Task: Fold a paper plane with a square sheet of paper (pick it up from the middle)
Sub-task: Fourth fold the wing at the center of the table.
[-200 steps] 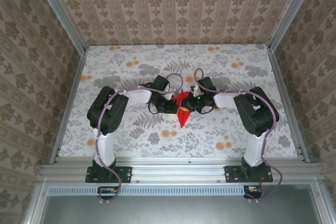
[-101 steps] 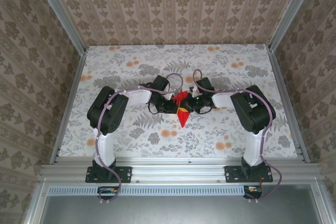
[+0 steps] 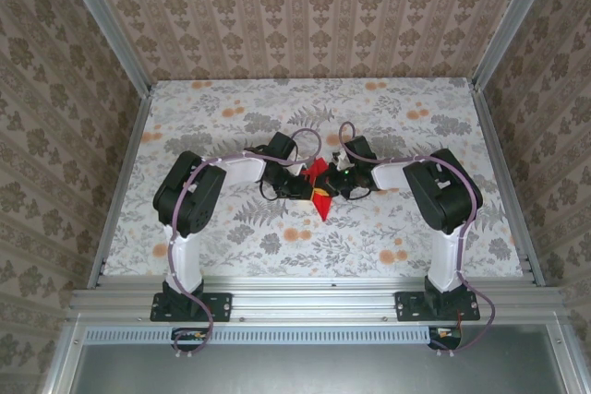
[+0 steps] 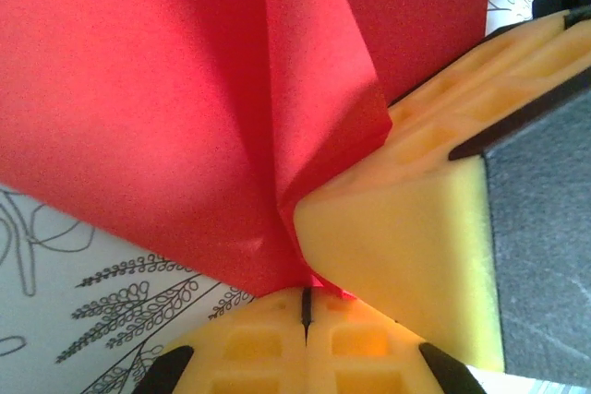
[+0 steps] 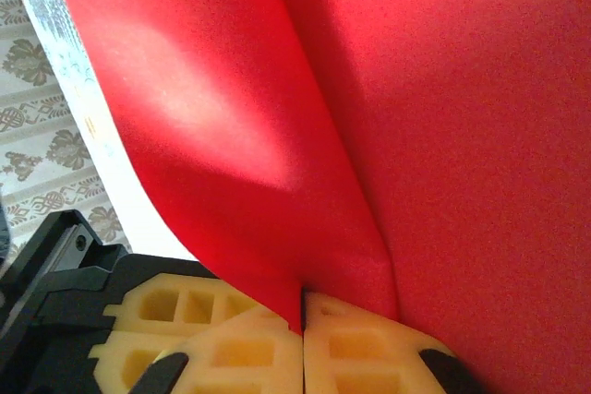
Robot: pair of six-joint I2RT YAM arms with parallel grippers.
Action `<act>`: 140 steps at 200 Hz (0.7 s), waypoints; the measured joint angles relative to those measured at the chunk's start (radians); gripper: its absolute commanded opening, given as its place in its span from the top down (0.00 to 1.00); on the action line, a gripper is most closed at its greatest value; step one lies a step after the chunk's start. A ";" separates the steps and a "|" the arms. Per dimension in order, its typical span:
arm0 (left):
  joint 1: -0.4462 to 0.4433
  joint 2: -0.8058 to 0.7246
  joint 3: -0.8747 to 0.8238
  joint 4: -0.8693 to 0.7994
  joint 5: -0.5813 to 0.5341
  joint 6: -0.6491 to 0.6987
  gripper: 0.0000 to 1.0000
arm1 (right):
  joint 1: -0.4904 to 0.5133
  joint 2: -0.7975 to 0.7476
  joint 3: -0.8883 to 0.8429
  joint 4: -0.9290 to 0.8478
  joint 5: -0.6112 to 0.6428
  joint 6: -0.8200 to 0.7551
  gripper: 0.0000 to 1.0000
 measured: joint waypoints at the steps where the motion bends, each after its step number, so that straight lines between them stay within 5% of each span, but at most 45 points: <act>1: 0.000 0.000 0.000 0.000 0.000 0.000 1.00 | 0.000 0.001 0.000 0.001 0.000 0.001 0.91; 140: 0.004 -0.018 -0.027 0.034 0.007 -0.019 1.00 | 0.000 0.023 0.005 0.014 -0.015 -0.027 0.90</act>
